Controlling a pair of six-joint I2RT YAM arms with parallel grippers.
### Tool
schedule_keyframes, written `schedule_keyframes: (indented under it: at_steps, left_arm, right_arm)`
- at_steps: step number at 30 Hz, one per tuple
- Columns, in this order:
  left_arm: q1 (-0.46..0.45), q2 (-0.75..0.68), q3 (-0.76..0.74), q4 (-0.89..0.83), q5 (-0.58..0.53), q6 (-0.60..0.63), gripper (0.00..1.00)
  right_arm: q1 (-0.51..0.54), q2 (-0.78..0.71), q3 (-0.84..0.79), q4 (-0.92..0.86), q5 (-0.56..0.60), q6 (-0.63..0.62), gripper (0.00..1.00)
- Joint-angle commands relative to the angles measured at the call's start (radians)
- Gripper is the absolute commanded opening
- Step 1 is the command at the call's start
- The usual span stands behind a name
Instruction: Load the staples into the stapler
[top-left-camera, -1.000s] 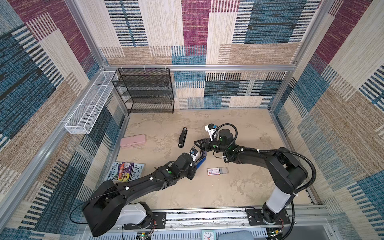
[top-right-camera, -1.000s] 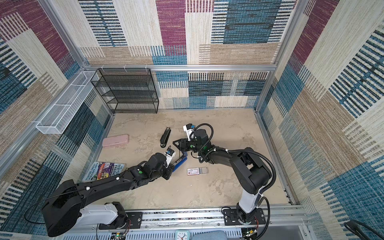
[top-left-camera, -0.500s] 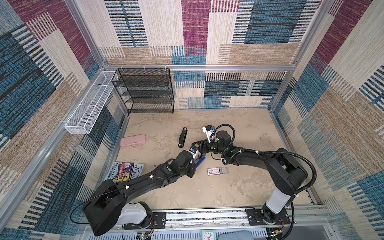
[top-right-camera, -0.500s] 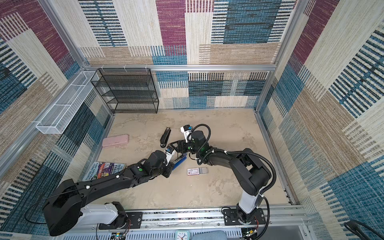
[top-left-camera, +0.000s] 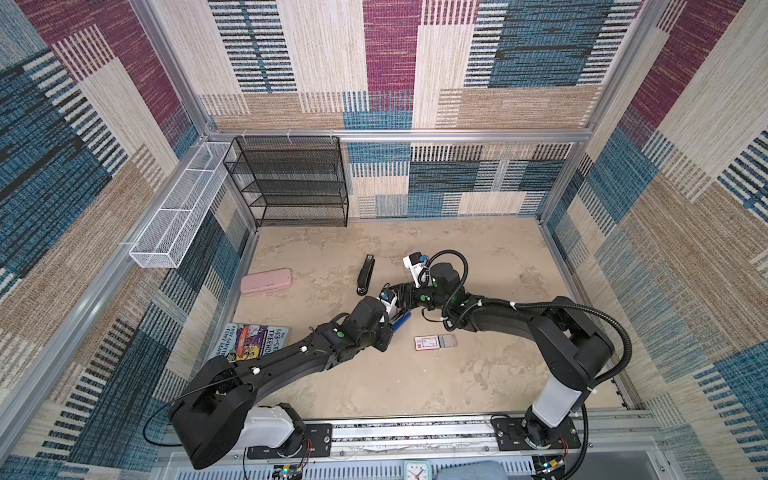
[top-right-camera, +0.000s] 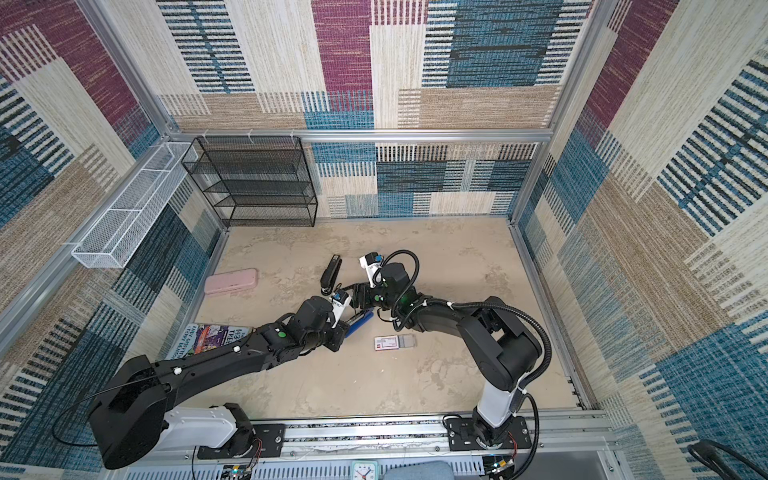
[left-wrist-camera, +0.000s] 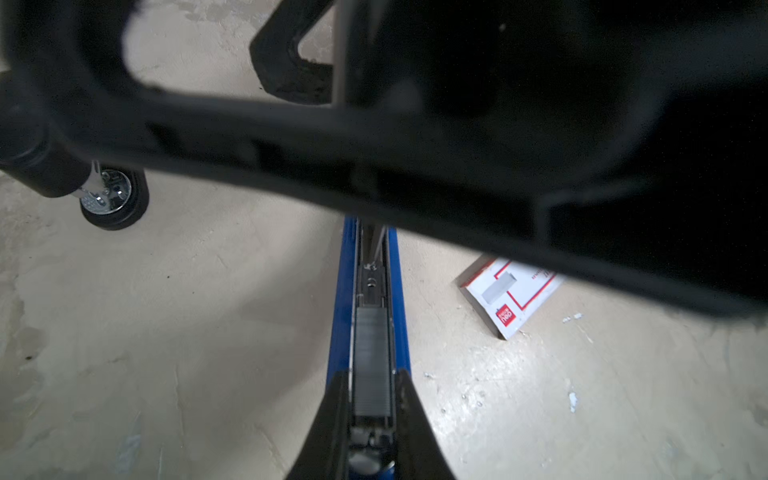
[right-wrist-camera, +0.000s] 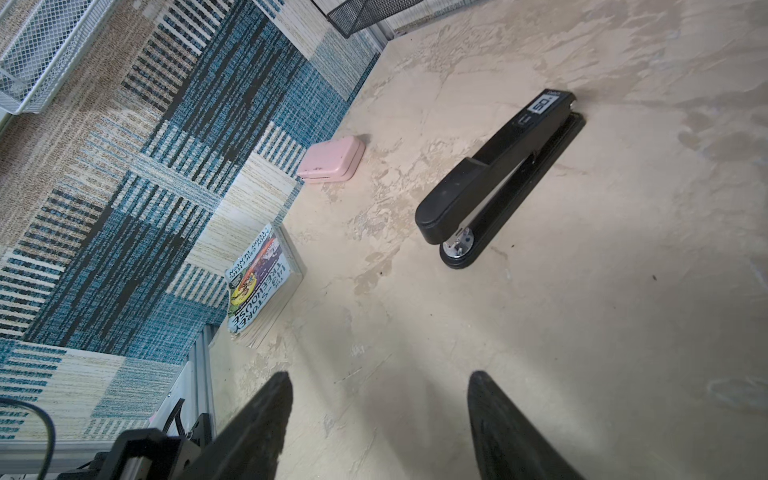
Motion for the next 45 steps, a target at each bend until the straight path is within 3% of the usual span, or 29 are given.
schedule_keyframes:
  at_steps: [1, 12, 23, 29, 36, 41, 45]
  left_arm:
    - [0.007, 0.01, 0.012, 0.054, -0.028, -0.029, 0.02]
    - [0.024, 0.042, 0.028, 0.026, -0.054, -0.048, 0.01]
    - [0.039, 0.032, -0.057, 0.121, -0.171, -0.038, 0.02]
    - [0.041, 0.147, -0.063, 0.278, -0.229, -0.005, 0.02]
    - [0.043, 0.356, 0.071, 0.371, -0.239, 0.041, 0.02]
    - [0.044, 0.479, 0.174, 0.377, -0.247, 0.064, 0.08]
    - [0.044, 0.512, 0.219, 0.33, -0.23, 0.062, 0.25]
  right_arm:
    - [0.004, 0.004, 0.013, -0.016, -0.037, 0.032, 0.72]
    - [0.005, 0.01, 0.025, -0.034, -0.064, 0.03, 0.76]
    - [-0.04, -0.059, -0.058, -0.113, 0.062, 0.046, 0.75]
    - [-0.107, -0.166, -0.15, -0.134, 0.104, 0.044, 0.75]
    - [-0.139, -0.271, -0.246, -0.147, 0.136, 0.052, 0.74]
    - [-0.15, -0.328, -0.298, -0.151, 0.159, 0.062, 0.74]
    - [-0.161, -0.369, -0.324, -0.16, 0.171, 0.064, 0.74]
